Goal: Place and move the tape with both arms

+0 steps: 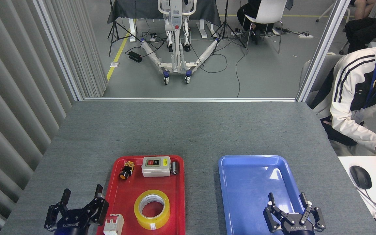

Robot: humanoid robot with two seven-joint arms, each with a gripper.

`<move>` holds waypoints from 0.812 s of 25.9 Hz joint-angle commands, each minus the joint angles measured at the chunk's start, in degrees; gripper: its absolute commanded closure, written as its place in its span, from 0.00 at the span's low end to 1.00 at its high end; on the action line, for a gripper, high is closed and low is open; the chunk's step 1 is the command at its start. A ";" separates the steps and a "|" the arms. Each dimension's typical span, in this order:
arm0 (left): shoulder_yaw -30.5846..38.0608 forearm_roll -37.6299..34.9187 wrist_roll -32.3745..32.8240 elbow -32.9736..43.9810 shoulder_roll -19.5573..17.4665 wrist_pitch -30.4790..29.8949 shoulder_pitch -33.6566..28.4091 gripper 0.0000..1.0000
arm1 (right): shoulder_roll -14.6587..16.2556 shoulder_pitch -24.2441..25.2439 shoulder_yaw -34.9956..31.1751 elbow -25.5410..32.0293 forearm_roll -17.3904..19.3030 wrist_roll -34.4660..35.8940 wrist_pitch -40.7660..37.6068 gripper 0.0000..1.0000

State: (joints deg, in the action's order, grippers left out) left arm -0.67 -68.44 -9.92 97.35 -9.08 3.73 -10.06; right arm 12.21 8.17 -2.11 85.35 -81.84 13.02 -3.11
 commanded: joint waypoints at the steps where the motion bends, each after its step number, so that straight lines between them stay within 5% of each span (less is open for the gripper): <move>1: -0.03 0.06 0.25 -0.23 -1.47 -3.02 -0.05 0.00 | 0.01 0.00 -0.09 -0.01 -0.07 -0.10 -0.06 0.00; 21: 0.23 -0.20 0.51 -0.76 -1.38 -5.57 -0.05 0.00 | -0.08 0.09 -0.09 0.08 -0.07 -0.18 -0.14 0.00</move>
State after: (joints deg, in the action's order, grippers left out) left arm -0.44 -68.67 -9.44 96.72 -10.08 -1.74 -10.11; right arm 12.13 8.26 -2.20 85.43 -81.90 12.84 -3.27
